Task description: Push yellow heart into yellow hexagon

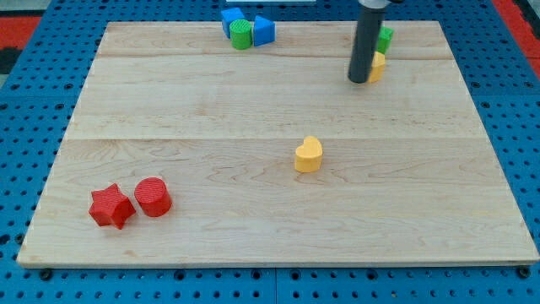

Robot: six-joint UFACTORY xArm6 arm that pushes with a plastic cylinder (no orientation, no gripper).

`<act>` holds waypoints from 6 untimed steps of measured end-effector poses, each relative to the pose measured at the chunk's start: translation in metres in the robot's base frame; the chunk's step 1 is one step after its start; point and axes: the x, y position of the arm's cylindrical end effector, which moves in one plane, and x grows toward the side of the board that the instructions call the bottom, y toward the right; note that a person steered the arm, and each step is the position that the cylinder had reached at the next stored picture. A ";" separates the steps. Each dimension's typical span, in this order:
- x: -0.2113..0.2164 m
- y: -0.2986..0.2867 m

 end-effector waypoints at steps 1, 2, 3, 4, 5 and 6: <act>-0.034 0.001; -0.019 0.001; 0.078 0.020; 0.173 -0.022; 0.221 -0.070; 0.176 -0.113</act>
